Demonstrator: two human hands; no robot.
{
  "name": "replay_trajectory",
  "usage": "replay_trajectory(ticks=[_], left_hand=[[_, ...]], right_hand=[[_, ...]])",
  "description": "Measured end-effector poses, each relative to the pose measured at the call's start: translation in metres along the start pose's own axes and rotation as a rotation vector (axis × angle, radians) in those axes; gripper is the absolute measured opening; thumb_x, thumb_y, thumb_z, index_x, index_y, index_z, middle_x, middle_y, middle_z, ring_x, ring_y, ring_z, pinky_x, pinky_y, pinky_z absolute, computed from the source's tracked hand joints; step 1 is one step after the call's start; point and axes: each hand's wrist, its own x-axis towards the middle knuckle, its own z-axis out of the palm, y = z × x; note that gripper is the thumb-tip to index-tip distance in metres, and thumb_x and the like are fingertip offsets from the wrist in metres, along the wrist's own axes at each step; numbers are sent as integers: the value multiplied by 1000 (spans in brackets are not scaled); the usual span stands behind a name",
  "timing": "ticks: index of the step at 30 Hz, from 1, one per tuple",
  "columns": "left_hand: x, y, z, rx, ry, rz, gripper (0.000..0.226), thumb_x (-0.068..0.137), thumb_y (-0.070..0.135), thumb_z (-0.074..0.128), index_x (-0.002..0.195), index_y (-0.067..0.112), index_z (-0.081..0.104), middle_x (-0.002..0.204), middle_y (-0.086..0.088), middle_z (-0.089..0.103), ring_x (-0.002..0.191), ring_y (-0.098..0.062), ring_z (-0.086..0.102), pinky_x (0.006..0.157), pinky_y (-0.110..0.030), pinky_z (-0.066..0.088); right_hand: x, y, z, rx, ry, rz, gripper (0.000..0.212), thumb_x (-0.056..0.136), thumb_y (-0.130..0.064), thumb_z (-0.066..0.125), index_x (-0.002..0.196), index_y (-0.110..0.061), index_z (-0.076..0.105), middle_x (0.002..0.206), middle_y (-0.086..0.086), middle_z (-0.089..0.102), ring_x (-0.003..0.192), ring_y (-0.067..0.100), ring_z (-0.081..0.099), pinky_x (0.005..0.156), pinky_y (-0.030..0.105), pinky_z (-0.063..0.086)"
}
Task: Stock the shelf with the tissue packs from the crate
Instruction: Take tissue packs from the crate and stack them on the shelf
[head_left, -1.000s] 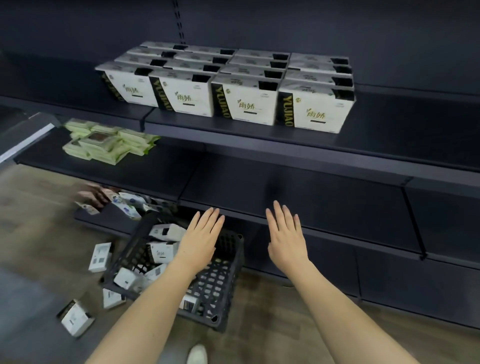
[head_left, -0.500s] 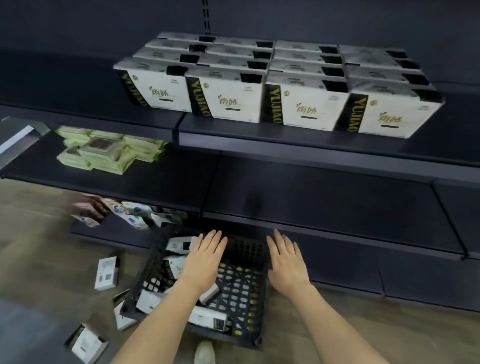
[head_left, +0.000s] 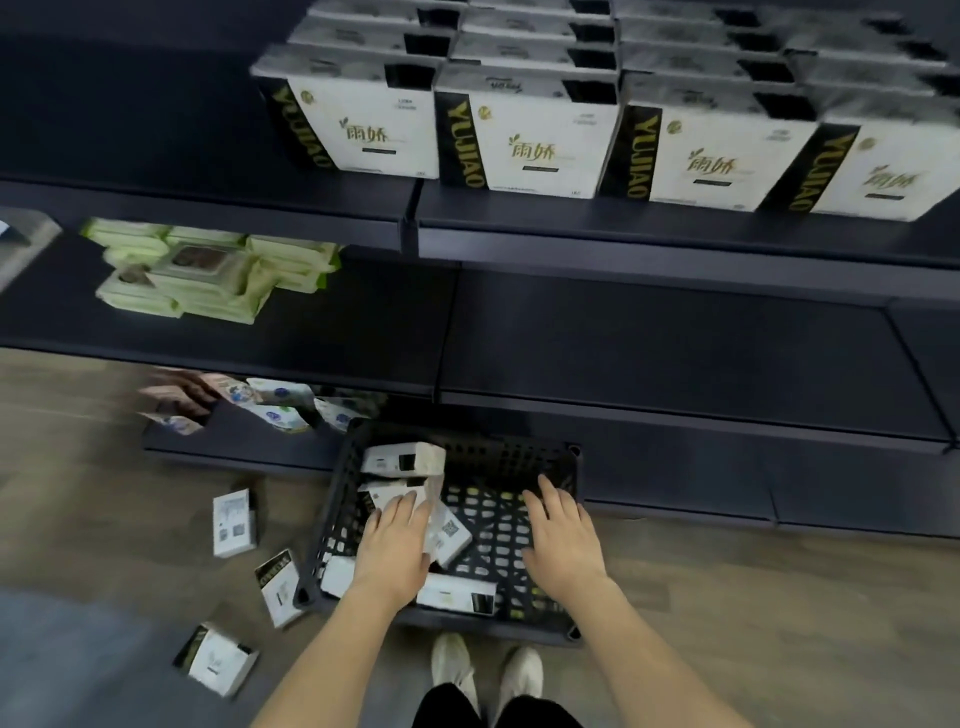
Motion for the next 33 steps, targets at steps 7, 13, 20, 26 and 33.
replay_trajectory(ticks=[7,13,20,26,33], left_hand=[[-11,-1,10,2,-6,-60,61,94,26,50,147,19,21,155,-3,16,144,-21,10,117,-36,12],[3,0,7,14,15,-44,59,96,26,47,147,16,20,156,-6,15,144,-22,9,117,-35,11],[47,-29,4,24,-2,-1,64,94,27,51,148,17,18,154,-4,18,144,-20,11,117,-34,11],[96,-70,9,82,-33,94,62,95,26,49,148,17,18,154,-2,20,143,-19,13,116,-32,12],[146,-111,36,135,-71,128,63,93,24,50,148,15,19,149,-2,27,139,-19,21,114,-31,16]], right_hand=[[-1,3,11,-4,-60,-36,66,96,-25,44,150,-19,8,158,3,-6,144,24,4,116,39,10],[7,3,13,-16,-68,-41,67,96,-26,45,150,-18,7,158,4,-6,144,24,4,116,39,10],[31,-5,28,22,-87,29,68,95,-27,45,150,-18,7,158,5,-3,143,24,7,116,39,12],[59,-28,55,77,-135,147,70,95,-29,48,150,-19,6,158,4,-3,143,24,8,116,39,13],[110,-61,87,146,-122,170,69,96,-28,47,150,-19,6,158,3,-1,144,23,5,116,38,10]])
